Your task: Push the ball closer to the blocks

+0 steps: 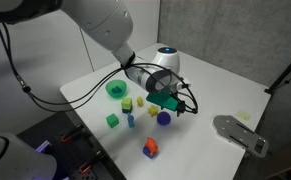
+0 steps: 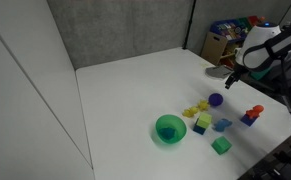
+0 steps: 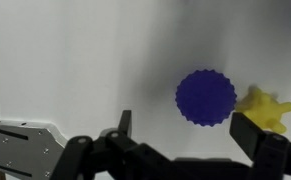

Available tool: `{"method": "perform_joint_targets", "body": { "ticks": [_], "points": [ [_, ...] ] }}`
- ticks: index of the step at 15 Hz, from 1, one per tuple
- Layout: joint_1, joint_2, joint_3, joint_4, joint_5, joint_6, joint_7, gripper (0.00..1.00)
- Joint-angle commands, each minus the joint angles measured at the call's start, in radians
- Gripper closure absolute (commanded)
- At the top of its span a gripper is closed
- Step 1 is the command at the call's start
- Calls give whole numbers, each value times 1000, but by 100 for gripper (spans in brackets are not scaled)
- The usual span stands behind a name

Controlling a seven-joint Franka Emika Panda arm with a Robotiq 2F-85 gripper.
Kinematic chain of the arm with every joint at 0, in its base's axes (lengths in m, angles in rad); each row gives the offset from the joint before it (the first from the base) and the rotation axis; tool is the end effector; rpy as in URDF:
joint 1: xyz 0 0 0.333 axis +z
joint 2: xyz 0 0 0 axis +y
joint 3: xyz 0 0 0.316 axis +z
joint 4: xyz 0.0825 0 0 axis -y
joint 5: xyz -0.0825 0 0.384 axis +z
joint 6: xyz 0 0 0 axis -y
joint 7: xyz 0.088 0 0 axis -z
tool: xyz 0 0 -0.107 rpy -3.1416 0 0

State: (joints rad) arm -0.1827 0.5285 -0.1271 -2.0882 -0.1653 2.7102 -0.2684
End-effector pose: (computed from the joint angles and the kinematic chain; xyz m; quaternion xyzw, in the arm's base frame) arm 0.5658 -0.1748 0.1768 0.9945 0.0627 0.0248 0.0799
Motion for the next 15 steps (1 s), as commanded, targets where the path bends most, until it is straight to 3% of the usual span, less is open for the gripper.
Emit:
{"method": "perform_joint_targets", "body": {
  "ticks": [1,10,15],
  "points": [
    [14,54,-36,48,-32,45,42,0],
    [87,294,-139,248,-66,85,156,0],
    [105,382,-142,323,-55,73,179,0]
  ]
}}
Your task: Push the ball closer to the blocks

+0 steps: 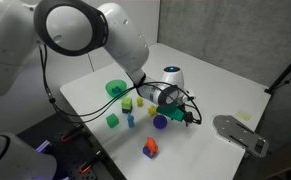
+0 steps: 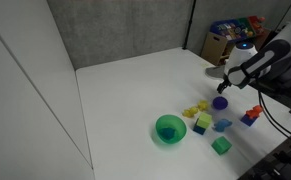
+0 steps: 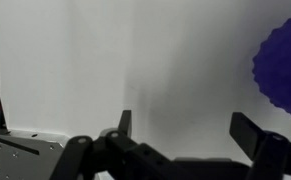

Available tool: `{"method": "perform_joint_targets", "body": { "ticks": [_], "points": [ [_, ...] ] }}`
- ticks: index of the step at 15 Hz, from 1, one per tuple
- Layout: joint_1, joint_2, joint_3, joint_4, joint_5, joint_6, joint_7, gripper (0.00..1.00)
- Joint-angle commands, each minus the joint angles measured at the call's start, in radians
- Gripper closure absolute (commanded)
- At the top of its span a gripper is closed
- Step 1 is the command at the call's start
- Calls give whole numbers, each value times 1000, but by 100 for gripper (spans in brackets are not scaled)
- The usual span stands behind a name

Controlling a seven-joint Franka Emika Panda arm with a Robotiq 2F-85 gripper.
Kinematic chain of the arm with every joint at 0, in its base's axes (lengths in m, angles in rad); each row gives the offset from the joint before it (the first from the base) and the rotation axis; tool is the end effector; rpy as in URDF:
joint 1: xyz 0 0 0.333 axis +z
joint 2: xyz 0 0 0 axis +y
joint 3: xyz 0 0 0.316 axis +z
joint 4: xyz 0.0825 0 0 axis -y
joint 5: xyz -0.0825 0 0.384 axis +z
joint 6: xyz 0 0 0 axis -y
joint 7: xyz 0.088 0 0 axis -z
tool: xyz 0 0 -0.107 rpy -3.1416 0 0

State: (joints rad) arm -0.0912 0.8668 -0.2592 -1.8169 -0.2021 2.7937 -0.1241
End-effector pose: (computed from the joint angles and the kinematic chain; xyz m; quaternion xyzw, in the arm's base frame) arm 0.6086 -0.2043 0.0834 0.9886 0.0306 0.0263 0.1453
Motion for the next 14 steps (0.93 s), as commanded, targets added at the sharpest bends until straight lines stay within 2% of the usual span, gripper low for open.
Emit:
{"method": "perform_joint_targets", "body": {
  "ticks": [1,14],
  "points": [
    [16,46,-10,50,-20,-9,33,0],
    [28,-129,10,-195,-43,-46,-17,0]
  ]
}}
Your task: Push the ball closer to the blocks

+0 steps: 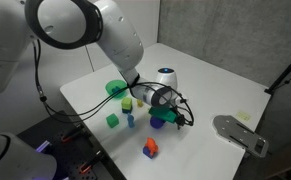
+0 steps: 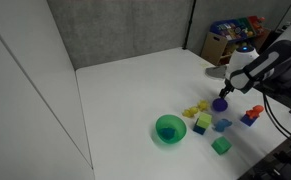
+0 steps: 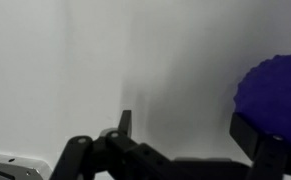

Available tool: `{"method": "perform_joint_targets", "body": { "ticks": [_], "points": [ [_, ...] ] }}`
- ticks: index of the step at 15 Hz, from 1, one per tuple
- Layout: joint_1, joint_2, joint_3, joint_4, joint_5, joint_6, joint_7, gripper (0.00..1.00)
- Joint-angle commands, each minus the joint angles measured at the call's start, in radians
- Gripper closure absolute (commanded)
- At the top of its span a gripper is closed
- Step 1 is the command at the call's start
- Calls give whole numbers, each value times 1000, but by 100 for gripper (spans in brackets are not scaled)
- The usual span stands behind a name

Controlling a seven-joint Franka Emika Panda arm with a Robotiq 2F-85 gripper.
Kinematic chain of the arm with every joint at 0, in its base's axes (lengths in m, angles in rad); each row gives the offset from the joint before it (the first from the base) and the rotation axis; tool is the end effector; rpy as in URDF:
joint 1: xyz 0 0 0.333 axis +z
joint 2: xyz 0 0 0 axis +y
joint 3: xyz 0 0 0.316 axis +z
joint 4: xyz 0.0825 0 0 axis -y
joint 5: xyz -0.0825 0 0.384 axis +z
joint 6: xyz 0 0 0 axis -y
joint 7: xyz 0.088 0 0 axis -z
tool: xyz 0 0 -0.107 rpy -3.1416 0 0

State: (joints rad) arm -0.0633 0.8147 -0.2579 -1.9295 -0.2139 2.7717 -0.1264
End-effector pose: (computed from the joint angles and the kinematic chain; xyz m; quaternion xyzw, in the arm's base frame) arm 0.5785 -0.1834 0.0757 0.9901 0.0430 -0.0119 0.1333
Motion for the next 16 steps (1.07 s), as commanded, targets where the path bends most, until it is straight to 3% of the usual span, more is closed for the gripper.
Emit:
{"method": "perform_joint_targets", "body": {
  "ticks": [1,16],
  "points": [
    [-1,-85,13,-96,-34,-25,-16,0],
    [12,-230,106,-255,-53,-28,-72,0]
  ]
}}
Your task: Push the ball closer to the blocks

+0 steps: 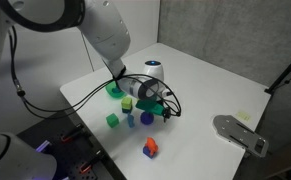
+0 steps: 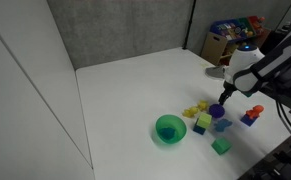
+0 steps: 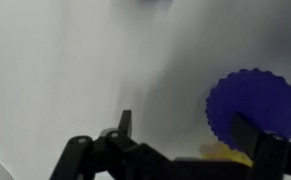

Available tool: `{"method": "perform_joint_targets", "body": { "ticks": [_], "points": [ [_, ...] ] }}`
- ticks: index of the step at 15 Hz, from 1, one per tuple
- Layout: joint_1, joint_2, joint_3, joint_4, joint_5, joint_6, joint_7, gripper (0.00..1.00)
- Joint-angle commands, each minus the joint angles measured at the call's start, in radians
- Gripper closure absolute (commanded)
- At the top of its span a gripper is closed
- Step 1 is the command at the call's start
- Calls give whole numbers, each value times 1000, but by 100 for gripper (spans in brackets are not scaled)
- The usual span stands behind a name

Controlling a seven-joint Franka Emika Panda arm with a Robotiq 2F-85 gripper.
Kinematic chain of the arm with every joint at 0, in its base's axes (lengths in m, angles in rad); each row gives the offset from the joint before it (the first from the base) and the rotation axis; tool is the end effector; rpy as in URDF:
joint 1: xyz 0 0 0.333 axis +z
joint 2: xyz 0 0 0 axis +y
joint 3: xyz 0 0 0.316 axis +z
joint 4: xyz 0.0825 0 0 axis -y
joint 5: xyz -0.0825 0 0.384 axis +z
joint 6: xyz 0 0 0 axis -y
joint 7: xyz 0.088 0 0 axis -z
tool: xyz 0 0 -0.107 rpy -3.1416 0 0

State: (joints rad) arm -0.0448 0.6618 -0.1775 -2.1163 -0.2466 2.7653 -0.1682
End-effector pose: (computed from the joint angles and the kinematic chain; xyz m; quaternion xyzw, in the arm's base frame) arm 0.5478 -0.1182 0.0980 0.9894 0.1057 -0.0260 0.0957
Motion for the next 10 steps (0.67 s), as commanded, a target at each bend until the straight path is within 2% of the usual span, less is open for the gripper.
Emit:
{"method": "perform_joint_targets", "body": {
  "ticks": [1,6,10],
  "points": [
    [-7,-92,36,-81,-18,-26,-38,0],
    [-20,-178,114,-136,12,-83,-82,0],
    [-12,-270,155,-145,32,-190,-76,0]
  ]
}}
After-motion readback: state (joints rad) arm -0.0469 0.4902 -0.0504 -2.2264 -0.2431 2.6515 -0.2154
